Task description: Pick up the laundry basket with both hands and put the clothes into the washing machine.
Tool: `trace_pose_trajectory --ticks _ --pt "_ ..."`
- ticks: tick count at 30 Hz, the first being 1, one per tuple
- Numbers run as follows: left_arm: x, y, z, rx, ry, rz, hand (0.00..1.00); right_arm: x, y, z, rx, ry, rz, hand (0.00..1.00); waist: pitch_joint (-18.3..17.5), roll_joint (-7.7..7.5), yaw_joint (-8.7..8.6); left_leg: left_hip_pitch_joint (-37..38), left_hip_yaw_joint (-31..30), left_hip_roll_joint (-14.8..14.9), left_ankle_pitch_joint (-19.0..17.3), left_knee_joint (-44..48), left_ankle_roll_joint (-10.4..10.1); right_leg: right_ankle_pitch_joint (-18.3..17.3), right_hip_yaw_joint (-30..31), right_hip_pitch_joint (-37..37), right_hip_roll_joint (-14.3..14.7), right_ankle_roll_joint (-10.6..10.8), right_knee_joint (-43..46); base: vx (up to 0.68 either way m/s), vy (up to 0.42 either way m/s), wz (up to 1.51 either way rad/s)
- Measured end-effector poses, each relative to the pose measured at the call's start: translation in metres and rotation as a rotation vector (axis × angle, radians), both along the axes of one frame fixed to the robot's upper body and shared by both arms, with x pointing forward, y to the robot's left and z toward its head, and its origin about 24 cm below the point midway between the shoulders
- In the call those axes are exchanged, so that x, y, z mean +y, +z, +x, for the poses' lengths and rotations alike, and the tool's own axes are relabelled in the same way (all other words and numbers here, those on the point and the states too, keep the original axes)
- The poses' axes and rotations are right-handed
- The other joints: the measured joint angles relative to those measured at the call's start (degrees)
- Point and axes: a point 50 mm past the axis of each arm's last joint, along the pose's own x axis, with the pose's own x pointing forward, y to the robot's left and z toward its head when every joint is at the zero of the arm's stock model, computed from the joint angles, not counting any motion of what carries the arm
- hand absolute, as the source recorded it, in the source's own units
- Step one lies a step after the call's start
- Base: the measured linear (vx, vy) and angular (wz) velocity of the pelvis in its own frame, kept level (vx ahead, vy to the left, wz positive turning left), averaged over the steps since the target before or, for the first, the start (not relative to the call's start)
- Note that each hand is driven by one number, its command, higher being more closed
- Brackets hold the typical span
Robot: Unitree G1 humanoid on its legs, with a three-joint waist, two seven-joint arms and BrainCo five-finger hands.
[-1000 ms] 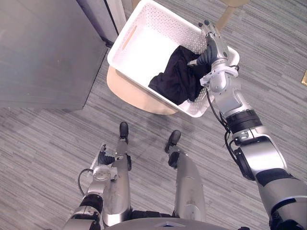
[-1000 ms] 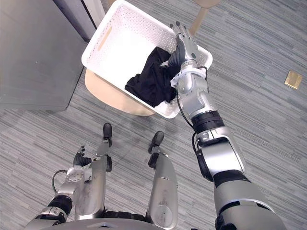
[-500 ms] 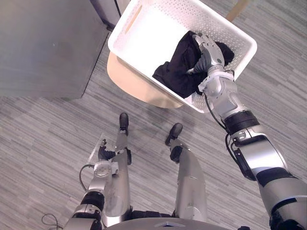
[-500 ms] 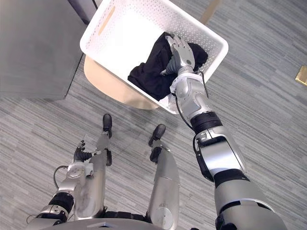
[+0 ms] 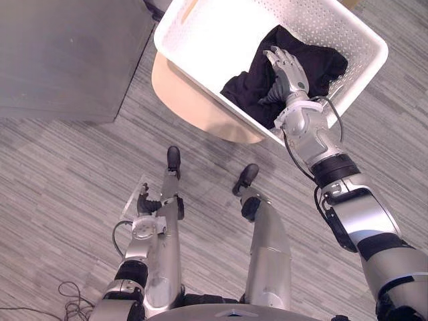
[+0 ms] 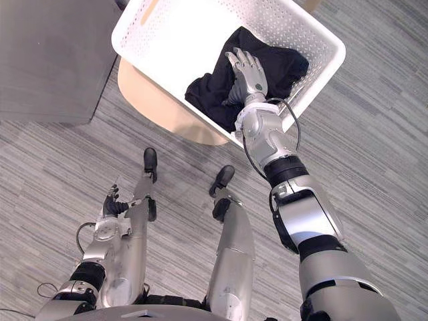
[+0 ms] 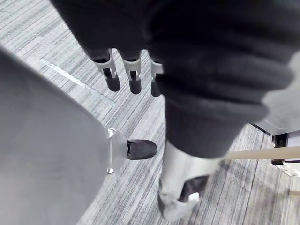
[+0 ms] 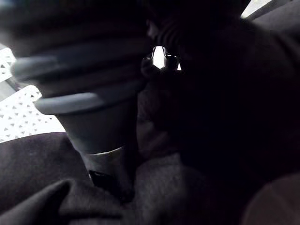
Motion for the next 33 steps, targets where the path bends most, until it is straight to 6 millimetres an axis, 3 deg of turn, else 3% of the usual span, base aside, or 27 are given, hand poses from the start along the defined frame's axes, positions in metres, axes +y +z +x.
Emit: trace_pose_trajectory --ticks 5,6,9,24,30,33 --pt "0.001 0.005 0.003 -0.031 0.016 -0.019 0.00 0.001 0.003 0.003 0.019 0.001 -0.014 0.00 0.0 -0.01 -0.05 -3.0 -0.1 0.2 -1.1 4.0 0.5 0.0 0.0 -1.6 -0.4 -0.4 1.6 -0.02 -0.046 0.01" --pt "0.001 0.006 0.003 -0.034 0.016 -0.020 0.00 0.001 0.002 0.004 0.035 0.000 -0.020 1.00 0.0 0.00 -0.04 -3.3 -0.1 0.3 -1.4 4.6 0.6 -0.1 0.0 -1.6 -0.4 -0.4 1.8 -0.02 -0.046 0.04" --pt "0.003 0.008 0.005 -0.048 0.018 -0.025 0.00 0.000 -0.003 0.007 0.099 0.017 -0.015 1.00 -0.5 -0.19 0.01 -5.2 0.0 0.6 -3.0 7.3 0.5 -0.7 -0.1 -2.3 -0.6 0.0 2.4 -0.02 -0.023 0.01" --pt "0.005 0.010 0.006 -0.054 0.008 -0.014 0.00 -0.003 -0.010 0.007 0.136 0.033 0.010 1.00 -1.4 -1.11 0.46 -6.5 0.0 0.8 -3.0 9.1 0.7 -0.7 -0.4 -2.7 -0.9 0.0 3.2 0.00 -0.035 0.01" --pt "0.002 0.007 0.004 -0.037 0.013 -0.032 0.00 -0.007 -0.017 0.007 0.174 0.075 0.295 1.00 -2.5 -1.53 0.54 -6.3 0.0 0.7 -3.0 9.1 0.8 -0.7 -0.5 -2.4 -1.0 0.0 3.6 0.01 -0.043 0.01" --pt "0.002 0.007 0.004 -0.036 0.026 -0.053 0.00 -0.012 -0.017 0.008 0.171 0.120 0.597 1.00 -2.5 -1.53 0.56 -5.8 0.0 0.7 -3.0 9.2 0.8 -0.8 -0.5 -1.9 -1.0 0.0 3.7 0.00 -0.040 0.00"
